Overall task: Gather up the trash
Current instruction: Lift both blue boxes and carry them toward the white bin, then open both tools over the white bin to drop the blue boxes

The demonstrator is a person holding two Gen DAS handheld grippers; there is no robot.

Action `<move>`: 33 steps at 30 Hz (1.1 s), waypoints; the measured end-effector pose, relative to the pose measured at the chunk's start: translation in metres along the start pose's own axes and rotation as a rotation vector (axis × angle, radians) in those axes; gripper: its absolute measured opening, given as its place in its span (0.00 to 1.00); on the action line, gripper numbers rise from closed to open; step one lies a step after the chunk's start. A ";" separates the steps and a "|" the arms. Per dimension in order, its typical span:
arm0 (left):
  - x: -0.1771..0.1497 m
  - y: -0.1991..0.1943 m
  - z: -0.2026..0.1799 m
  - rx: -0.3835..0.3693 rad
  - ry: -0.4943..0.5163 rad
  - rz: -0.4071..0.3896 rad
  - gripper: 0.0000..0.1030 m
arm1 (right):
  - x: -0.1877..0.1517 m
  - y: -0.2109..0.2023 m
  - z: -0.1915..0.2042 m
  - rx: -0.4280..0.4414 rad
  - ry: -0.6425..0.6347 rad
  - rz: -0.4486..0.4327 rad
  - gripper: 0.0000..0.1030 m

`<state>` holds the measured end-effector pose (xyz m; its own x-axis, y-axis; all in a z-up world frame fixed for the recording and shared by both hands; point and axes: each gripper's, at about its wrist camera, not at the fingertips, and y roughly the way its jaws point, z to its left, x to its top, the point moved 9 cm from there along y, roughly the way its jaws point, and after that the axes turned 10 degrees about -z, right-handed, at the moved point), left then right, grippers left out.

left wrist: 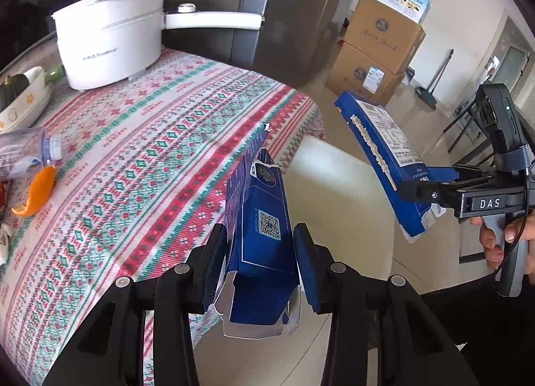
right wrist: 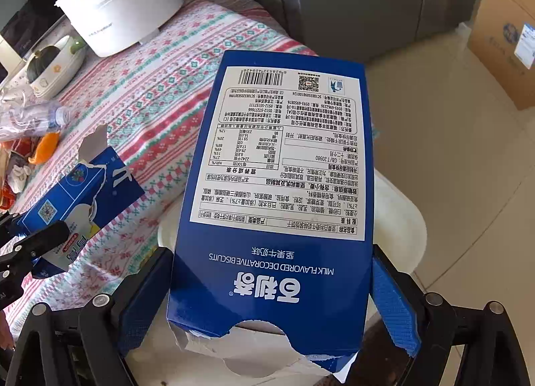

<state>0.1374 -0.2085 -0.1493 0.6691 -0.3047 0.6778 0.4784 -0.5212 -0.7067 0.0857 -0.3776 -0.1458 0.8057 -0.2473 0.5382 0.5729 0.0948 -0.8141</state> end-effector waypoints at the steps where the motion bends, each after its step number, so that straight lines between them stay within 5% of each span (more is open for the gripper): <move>1: -0.001 0.003 -0.004 -0.011 0.000 0.006 0.42 | -0.003 0.000 -0.003 -0.004 0.006 0.004 0.90; 15: -0.014 0.035 -0.051 -0.142 0.010 0.054 0.42 | -0.017 0.002 -0.023 -0.032 0.015 0.030 0.91; 24: -0.016 0.057 -0.061 -0.147 0.021 0.062 0.45 | -0.023 0.001 -0.040 -0.053 0.045 0.044 0.91; 29: -0.010 0.061 -0.048 -0.097 -0.008 0.057 0.83 | -0.026 0.004 -0.046 -0.064 0.047 0.062 0.91; 33: -0.003 0.050 -0.036 -0.069 -0.013 0.039 0.88 | -0.028 0.006 -0.048 -0.065 0.041 0.073 0.91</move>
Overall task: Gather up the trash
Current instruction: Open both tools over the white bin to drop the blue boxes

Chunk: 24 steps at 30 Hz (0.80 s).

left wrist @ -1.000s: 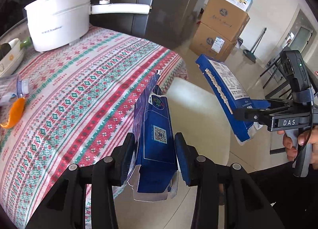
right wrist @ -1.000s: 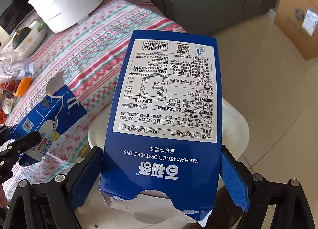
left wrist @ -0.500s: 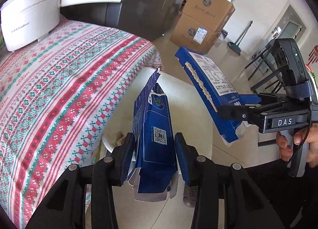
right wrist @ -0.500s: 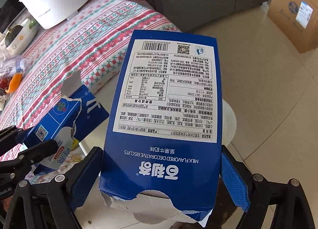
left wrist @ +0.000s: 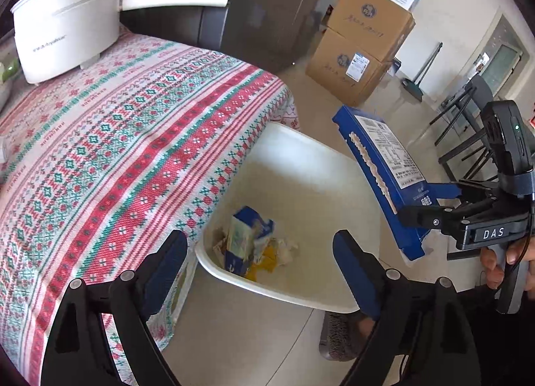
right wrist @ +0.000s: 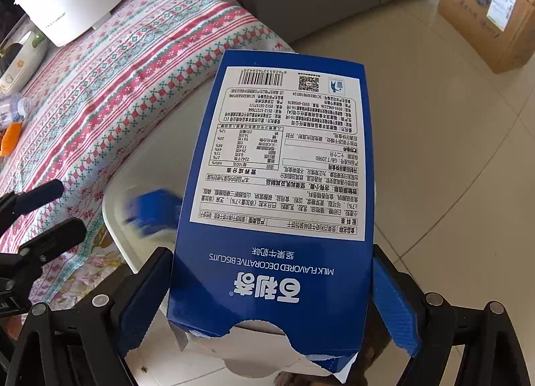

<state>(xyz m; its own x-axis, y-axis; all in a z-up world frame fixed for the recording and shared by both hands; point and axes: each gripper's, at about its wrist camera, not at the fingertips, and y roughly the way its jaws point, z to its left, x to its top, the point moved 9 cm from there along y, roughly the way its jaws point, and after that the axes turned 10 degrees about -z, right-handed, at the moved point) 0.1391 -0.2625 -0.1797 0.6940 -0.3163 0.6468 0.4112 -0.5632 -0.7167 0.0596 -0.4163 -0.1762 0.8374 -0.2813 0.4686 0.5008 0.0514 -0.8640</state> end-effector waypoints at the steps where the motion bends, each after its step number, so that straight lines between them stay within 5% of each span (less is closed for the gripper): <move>1: 0.001 -0.003 0.003 0.003 -0.005 -0.002 0.89 | 0.000 0.001 0.000 -0.001 -0.002 0.003 0.91; 24: -0.011 -0.080 0.085 0.180 -0.003 -0.025 0.92 | -0.003 0.034 0.025 -0.031 -0.078 0.110 0.90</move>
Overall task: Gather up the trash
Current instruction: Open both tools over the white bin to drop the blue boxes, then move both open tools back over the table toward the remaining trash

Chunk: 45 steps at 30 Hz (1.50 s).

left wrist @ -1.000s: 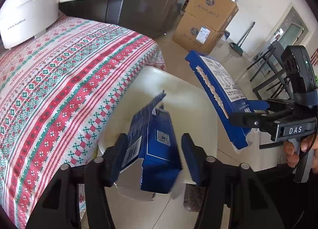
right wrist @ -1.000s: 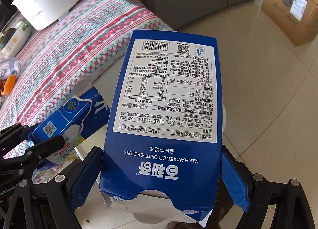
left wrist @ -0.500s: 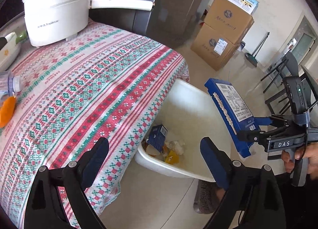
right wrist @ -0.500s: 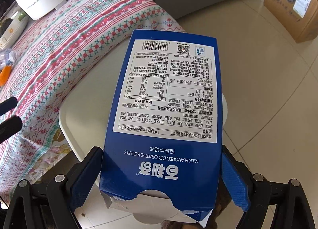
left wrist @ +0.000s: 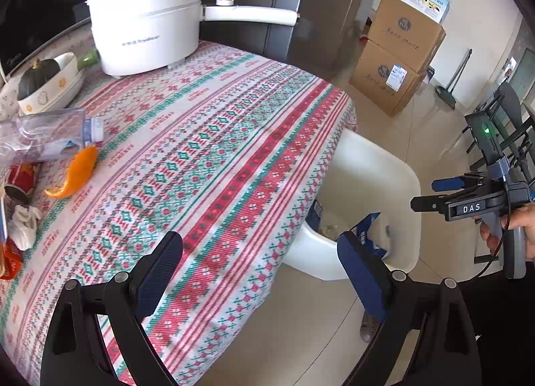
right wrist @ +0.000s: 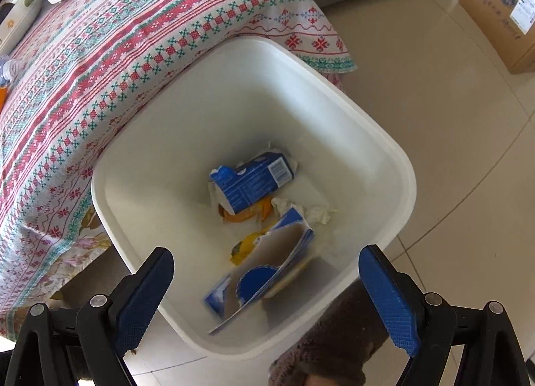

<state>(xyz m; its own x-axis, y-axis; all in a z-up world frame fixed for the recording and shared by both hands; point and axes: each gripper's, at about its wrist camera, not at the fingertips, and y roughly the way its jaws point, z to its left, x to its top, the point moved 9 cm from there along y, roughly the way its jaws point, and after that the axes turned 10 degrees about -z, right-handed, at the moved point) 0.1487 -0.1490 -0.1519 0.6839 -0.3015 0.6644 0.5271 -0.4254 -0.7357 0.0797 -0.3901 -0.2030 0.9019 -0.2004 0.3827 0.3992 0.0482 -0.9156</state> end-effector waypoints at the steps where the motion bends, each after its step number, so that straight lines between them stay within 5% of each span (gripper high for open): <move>1: -0.001 -0.003 0.006 0.009 -0.003 0.000 0.93 | 0.002 -0.001 0.002 0.000 -0.002 -0.004 0.91; 15: -0.025 -0.062 0.089 0.145 -0.090 -0.026 0.94 | 0.024 -0.018 0.062 0.082 -0.034 -0.042 0.91; 33: -0.042 -0.120 0.217 0.366 -0.358 -0.023 0.93 | 0.056 -0.023 0.164 0.181 -0.086 -0.091 0.91; 38: -0.033 -0.121 0.251 0.431 -0.424 -0.099 0.93 | 0.065 -0.015 0.182 0.187 -0.084 -0.090 0.91; 42: -0.049 -0.110 0.276 0.499 -0.457 -0.212 0.93 | 0.073 -0.008 0.201 0.198 -0.069 -0.091 0.91; 45: -0.067 -0.093 0.291 0.500 -0.482 -0.224 0.92 | 0.075 0.000 0.218 0.211 -0.065 -0.084 0.91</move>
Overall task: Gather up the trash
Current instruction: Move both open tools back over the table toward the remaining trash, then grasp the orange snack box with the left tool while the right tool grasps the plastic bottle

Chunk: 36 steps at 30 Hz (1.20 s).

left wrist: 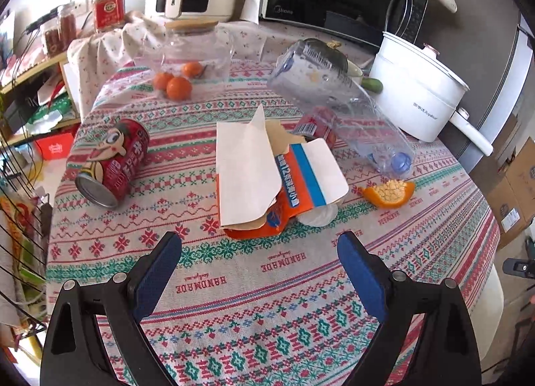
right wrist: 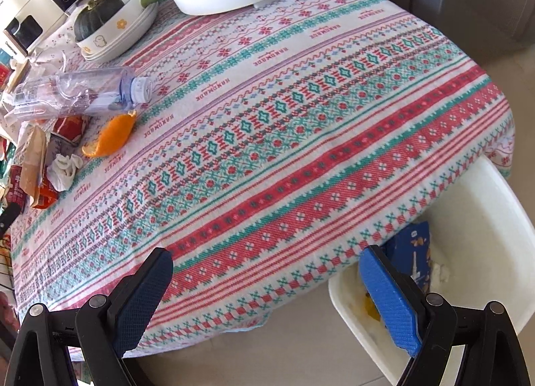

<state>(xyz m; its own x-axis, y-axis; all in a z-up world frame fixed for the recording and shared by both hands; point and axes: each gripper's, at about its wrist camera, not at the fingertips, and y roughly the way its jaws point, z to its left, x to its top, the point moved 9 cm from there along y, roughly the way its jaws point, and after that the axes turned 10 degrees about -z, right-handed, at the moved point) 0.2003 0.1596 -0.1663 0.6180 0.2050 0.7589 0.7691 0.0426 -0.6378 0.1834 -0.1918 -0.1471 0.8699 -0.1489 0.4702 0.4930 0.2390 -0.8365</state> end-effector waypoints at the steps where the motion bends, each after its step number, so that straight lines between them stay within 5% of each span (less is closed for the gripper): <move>1: -0.004 0.008 0.003 0.016 0.014 0.011 0.92 | 0.000 0.004 0.005 0.005 -0.001 0.004 0.91; 9: -0.002 0.053 0.010 0.024 0.008 0.022 0.84 | 0.000 0.036 0.042 0.036 0.019 0.033 0.91; 15: 0.009 0.058 0.005 -0.023 -0.017 0.000 0.52 | -0.002 0.051 0.054 0.023 -0.013 0.048 0.91; 18: 0.010 0.055 0.005 -0.027 -0.026 -0.004 0.48 | -0.003 0.055 0.056 0.017 -0.019 0.054 0.91; 30: 0.002 -0.031 0.011 -0.050 -0.056 0.058 0.36 | 0.004 0.051 0.086 0.076 -0.059 0.012 0.91; 36: 0.001 -0.066 0.008 -0.111 0.001 0.062 0.36 | 0.047 0.039 0.130 0.100 -0.294 -0.091 0.91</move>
<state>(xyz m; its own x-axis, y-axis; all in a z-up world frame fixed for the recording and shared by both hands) 0.1496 0.1646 -0.1244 0.6652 0.2029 0.7186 0.7425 -0.0785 -0.6652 0.2453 -0.0650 -0.1207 0.7816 0.1059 0.6147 0.5548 0.3326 -0.7626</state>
